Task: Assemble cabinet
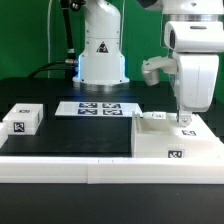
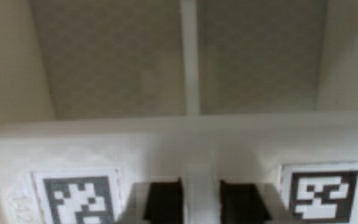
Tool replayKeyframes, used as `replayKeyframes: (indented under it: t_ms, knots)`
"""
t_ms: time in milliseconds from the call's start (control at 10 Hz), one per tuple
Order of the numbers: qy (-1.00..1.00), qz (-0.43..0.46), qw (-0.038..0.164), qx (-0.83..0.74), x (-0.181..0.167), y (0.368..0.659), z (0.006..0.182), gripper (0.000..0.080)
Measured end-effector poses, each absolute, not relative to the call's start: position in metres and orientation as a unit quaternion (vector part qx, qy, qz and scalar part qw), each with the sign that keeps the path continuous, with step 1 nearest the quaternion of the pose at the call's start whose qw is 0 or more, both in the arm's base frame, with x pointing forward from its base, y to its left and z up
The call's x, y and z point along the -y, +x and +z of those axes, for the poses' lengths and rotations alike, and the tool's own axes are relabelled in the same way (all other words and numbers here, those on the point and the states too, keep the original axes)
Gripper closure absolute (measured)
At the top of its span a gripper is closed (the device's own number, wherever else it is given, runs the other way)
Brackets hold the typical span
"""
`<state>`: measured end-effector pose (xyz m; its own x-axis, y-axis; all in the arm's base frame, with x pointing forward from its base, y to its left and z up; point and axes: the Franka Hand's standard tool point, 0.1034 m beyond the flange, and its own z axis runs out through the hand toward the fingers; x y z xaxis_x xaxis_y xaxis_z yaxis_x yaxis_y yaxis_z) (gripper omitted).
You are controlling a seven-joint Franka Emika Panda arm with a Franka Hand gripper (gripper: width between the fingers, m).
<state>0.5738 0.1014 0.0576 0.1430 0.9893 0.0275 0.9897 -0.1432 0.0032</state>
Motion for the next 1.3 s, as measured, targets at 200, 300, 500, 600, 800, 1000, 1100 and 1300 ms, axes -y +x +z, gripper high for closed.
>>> replayKeyframes:
  t_ms: [200, 300, 500, 600, 800, 1000, 1100, 1300]
  knots:
    - [-0.756, -0.011, 0.008, 0.654, -0.101, 0.574, 0.057, 0.0417]
    - [-0.756, -0.011, 0.008, 0.654, -0.101, 0.574, 0.057, 0.0235]
    - [-0.756, -0.011, 0.008, 0.654, -0.101, 0.574, 0.057, 0.0100]
    - [-0.756, -0.011, 0.008, 0.654, -0.101, 0.574, 0.057, 0.0021]
    - [-0.756, -0.011, 0.008, 0.655, -0.101, 0.573, 0.058, 0.0006]
    - [-0.752, -0.006, 0.003, 0.659, -0.099, 0.551, 0.075, 0.0001]
    - [-0.750, -0.002, 0.001, 0.661, -0.097, 0.536, 0.083, 0.0002]
    - [-0.747, 0.001, -0.004, 0.664, -0.093, 0.507, 0.093, 0.0002]
